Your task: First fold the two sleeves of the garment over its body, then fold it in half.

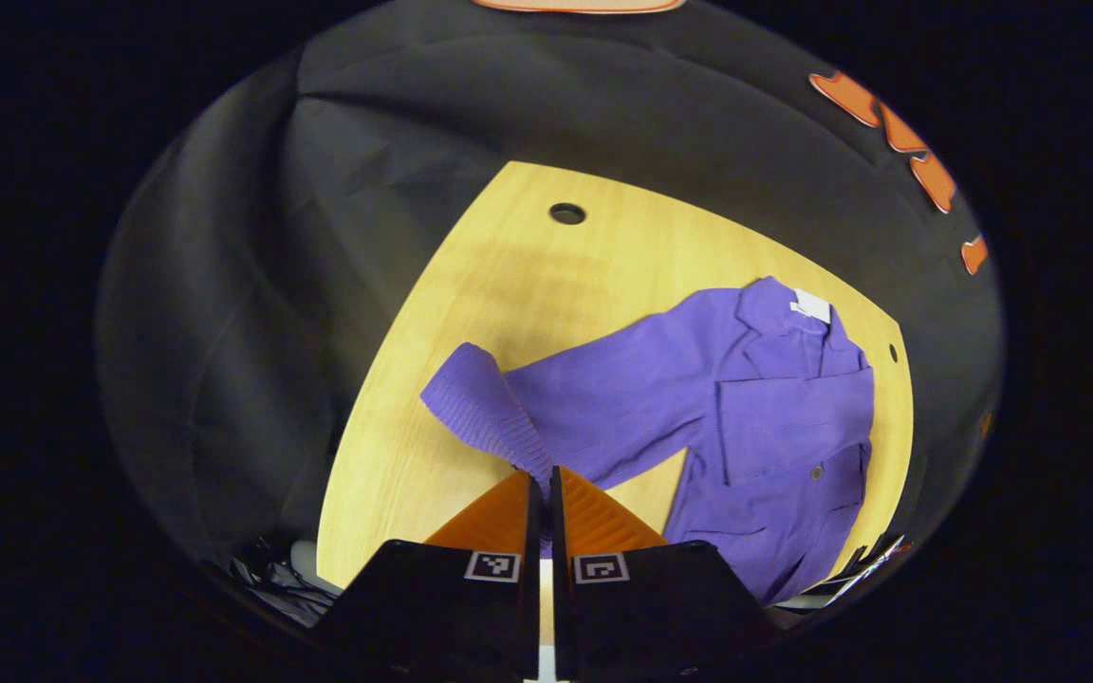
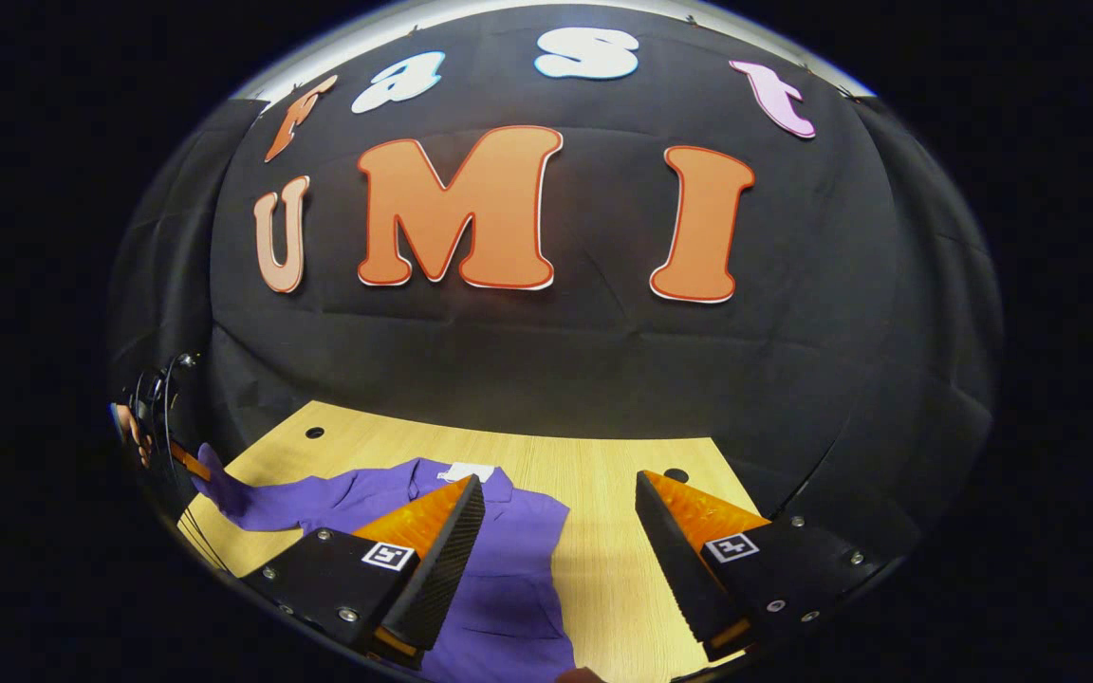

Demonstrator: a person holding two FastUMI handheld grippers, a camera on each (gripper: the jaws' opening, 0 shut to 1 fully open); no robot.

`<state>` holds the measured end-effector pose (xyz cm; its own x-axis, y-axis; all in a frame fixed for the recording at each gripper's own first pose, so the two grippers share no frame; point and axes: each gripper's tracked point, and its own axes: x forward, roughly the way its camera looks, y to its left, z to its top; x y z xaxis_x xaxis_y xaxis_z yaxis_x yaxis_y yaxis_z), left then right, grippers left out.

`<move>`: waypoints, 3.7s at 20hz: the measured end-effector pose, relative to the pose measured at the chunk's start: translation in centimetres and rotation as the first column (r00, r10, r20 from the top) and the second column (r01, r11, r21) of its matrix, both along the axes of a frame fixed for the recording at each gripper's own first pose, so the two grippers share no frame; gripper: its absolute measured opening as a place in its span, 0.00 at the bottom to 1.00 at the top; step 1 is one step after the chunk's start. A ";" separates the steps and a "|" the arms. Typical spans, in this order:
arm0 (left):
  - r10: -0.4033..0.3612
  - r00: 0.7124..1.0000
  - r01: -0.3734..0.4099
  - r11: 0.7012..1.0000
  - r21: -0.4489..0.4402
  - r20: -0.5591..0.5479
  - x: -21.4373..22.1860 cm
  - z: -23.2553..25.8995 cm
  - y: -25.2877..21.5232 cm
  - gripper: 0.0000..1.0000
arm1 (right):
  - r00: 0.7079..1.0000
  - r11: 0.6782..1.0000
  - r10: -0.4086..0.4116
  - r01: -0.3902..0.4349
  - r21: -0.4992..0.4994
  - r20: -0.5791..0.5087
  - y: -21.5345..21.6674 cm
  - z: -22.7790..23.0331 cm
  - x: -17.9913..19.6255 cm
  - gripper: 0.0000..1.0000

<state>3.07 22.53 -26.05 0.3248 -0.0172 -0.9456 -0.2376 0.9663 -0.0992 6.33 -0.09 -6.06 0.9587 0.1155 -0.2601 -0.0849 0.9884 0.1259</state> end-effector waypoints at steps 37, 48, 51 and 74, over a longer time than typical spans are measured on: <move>-0.533 0.825 0.534 0.844 0.049 0.189 16.5 0.6 -47.8 0.08 | 0.992 0.996 -0.093 0.092 -0.016 -0.089 -15.9 -5.8 -2.6 0.95; -0.486 0.765 0.518 0.854 0.045 0.422 15.9 7.8 -46.6 0.99 | 0.994 0.998 -0.060 0.060 -0.003 -0.093 -13.8 -5.9 -2.1 0.95; -0.417 0.767 0.447 0.892 0.061 0.488 14.6 10.4 -43.2 1.00 | 0.996 1.000 -0.030 0.030 -0.002 -0.084 -12.0 -5.5 -1.5 0.95; -0.242 0.395 -0.117 0.944 0.309 0.886 -0.9 29.2 -26.3 0.99 | 0.961 0.987 0.129 -0.147 0.058 0.243 0.0 3.0 -1.5 0.95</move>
<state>2.15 -3.76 3.12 0.9920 0.1186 -0.0436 -0.1161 0.9918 0.0542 4.83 -0.06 -3.09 0.9652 0.2612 -0.0117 -0.2561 0.9535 0.1588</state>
